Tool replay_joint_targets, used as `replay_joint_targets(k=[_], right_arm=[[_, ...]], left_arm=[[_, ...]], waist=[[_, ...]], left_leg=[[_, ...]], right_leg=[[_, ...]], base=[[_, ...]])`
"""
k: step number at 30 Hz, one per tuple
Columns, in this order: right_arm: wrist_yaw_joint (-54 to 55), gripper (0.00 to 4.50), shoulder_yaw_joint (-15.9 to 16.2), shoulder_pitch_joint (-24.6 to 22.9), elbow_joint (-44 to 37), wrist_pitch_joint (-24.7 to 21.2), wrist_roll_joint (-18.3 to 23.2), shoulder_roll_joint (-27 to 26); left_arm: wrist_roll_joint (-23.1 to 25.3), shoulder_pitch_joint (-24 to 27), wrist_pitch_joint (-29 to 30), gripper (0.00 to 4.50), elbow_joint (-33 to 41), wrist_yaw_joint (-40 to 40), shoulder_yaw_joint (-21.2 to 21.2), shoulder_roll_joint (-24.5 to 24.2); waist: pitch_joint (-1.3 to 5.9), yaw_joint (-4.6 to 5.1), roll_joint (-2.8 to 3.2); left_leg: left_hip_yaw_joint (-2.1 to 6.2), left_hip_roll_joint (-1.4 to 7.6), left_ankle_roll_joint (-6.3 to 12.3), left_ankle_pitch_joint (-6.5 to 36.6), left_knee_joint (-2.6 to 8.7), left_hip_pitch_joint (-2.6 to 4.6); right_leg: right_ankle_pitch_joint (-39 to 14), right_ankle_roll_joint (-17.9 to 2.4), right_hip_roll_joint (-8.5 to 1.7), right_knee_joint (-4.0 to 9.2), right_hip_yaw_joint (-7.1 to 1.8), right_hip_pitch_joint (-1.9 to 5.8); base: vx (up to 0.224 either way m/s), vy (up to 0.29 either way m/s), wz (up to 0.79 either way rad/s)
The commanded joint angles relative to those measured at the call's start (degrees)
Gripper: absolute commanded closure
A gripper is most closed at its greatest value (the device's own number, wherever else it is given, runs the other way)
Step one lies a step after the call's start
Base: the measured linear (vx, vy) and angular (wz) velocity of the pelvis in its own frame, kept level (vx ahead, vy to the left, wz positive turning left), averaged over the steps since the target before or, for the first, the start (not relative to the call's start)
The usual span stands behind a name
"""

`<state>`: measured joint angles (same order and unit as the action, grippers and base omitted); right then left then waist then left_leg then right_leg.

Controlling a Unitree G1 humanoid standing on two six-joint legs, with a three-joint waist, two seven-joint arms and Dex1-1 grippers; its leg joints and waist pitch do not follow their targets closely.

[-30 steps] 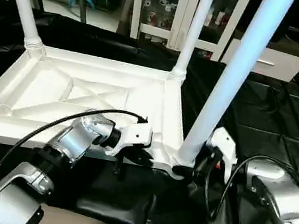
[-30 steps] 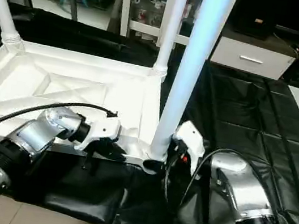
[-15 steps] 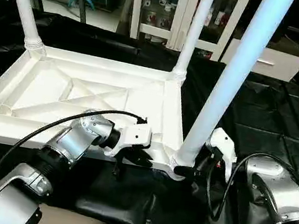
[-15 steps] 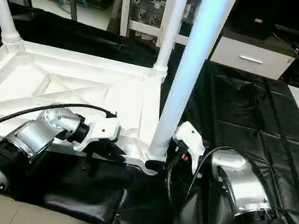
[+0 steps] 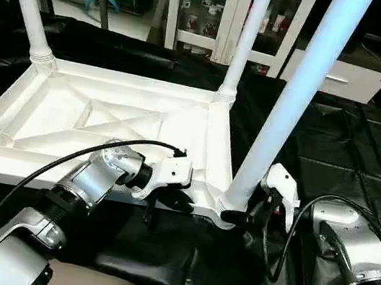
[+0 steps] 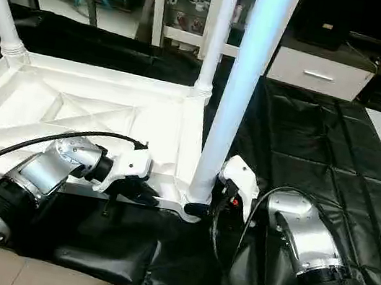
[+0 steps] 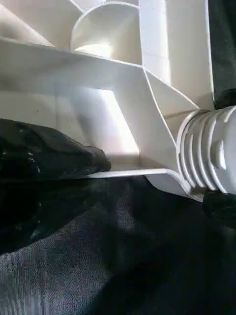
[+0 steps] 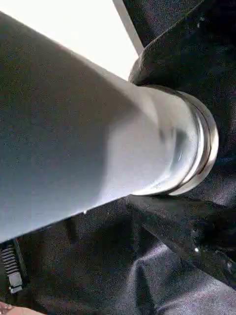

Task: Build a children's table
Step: Rotate leg to tighten

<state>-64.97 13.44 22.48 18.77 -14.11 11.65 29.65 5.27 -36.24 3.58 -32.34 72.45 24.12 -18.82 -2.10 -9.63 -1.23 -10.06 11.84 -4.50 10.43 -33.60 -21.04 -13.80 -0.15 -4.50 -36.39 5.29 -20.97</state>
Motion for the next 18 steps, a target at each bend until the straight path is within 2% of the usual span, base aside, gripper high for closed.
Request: replay_joint_targets(k=[1, 3, 5, 7, 9, 10, 11, 13, 15, 16, 17, 18], right_arm=[[2.31, 1.76, -0.84, -0.3, -0.06, -0.72, 0.37, -1.25], [4.3, 1.76, -1.5, -0.62, 0.27, -1.06, 0.36, -2.18], [10.08, 1.77, -2.51, -1.25, 1.78, -1.55, -0.77, -4.78], [13.12, 1.78, -2.81, -1.42, 2.7, -1.69, -1.58, -6.21], [14.64, 1.78, -3.03, -1.45, 3.15, -2.01, -1.89, -7.09], [21.14, 1.78, -3.37, -1.36, 4.63, -2.58, -3.55, -10.78], [21.14, 1.78, -3.37, -1.36, 4.63, -2.58, -3.55, -10.78], [31.26, 1.78, -5.13, -0.34, 7.05, -3.83, -4.86, -16.53], [37.29, 1.78, -6.35, 0.6, 8.95, -4.71, -5.46, -19.62], [41.48, 1.78, -6.67, 1.45, 10.7, -4.48, -6.39, -21.46], [44.0, 1.78, -6.79, 1.98, 11.81, -4.21, -7.01, -22.52], [44.0, 1.78, -6.79, 1.98, 11.81, -4.21, -7.01, -22.52]], left_arm=[[0.41, 1.23, -0.09, 4.5, 0.69, 1.42, 2.24, 0.93], [0.03, 1.16, 0.66, 4.5, 0.37, 0.02, 1.49, 1.75], [-0.57, 0.63, 2.07, 4.5, -1.01, -4.13, -0.35, 4.0], [-0.7, 0.23, 2.21, 4.5, -2.0, -6.07, -1.07, 5.08], [-0.75, 0.04, 2.35, 4.5, -2.49, -6.83, -1.32, 5.58], [-0.07, -0.85, 2.97, 4.5, -4.44, -10.82, -1.95, 7.48], [-0.07, -0.85, 2.97, 4.5, -4.44, -10.82, -1.95, 7.48], [1.5, -2.42, 3.78, 4.5, -7.2, -17.23, -2.76, 9.84], [2.58, -3.46, 4.27, 4.5, -8.73, -21.15, -3.31, 11.07], [2.97, -4.28, 4.88, 4.5, -9.88, -23.26, -3.83, 11.97], [3.13, -4.78, 5.28, 4.5, -10.58, -24.41, -4.15, 12.51], [3.13, -4.78, 5.28, 4.5, -10.58, -24.41, -4.15, 12.51]], waist=[[3.31, 0.14, -0.31], [3.18, 0.21, -0.31], [2.92, 0.42, -0.28], [2.68, 0.73, -0.35], [2.48, 1.07, -0.36], [2.42, 1.37, -0.37], [2.41, 1.53, -0.28], [2.37, 1.96, -0.36], [2.37, 2.41, -0.34], [2.31, 2.62, -0.17], [2.46, 2.69, -0.22], [2.48, 2.81, -0.21]], left_leg=[[0.62, 2.36, 3.37, 5.89, 3.45, 0.85], [0.62, 2.36, 2.96, 6.72, 3.56, 0.86], [0.64, 2.37, 2.04, 8.76, 3.84, 0.95], [0.77, 2.22, 0.53, 11.74, 4.17, 1.04], [0.84, 2.18, -0.13, 13.71, 4.4, 1.12], [0.92, 2.16, -0.6, 14.35, 4.53, 1.13], [0.97, 2.15, -0.73, 14.72, 4.61, 1.09], [1.2, 2.04, -1.77, 15.09, 4.89, 1.07], [1.49, 1.99, -2.43, 15.41, 5.23, 0.73], [1.34, 1.92, -2.7, 16.49, 5.15, 1.11], [1.3, 1.9, -2.78, 16.65, 4.99, 1.48], [1.27, 1.94, -2.63, 16.18, 5.01, 1.43]], right_leg=[[3.83, -14.12, -4.88, 3.58, -3.32, 2.25], [2.65, -14.03, -4.94, 3.77, -3.37, 2.19], [-0.68, -13.54, -4.98, 4.16, -3.41, 2.04], [-7.12, -12.13, -5.13, 4.86, -3.48, 2.01], [-11.05, -11.07, -5.19, 5.33, -3.57, 1.88], [-12.82, -10.34, -5.12, 5.49, -3.61, 1.83], [-13.48, -10.23, -5.16, 5.5, -3.66, 1.68], [-15.93, -9.15, -5.21, 5.66, -3.67, 1.71], [-17.28, -8.14, -5.14, 5.72, -3.5, 1.96], [-18.06, -7.93, -5.14, 6.01, -3.66, 1.47], [-17.44, -8.22, -5.26, 6.12, -3.86, 1.35], [-16.2, -8.56, -5.21, 6.01, -3.93, 1.35]], base=[[0.0, 0.0, 0.0], [0.0, 0.0, 0.0], [0.0, 0.0, 0.0], [0.0, 0.0, 0.0], [0.0, 0.0, 0.0], [0.0, 0.0, 0.0], [0.0, 0.0, 0.0], [0.0, 0.0, 0.0], [0.0, 0.0, 0.0], [0.0, 0.0, 0.0], [0.0, 0.0, 0.0], [0.0, 0.0, 0.0]])
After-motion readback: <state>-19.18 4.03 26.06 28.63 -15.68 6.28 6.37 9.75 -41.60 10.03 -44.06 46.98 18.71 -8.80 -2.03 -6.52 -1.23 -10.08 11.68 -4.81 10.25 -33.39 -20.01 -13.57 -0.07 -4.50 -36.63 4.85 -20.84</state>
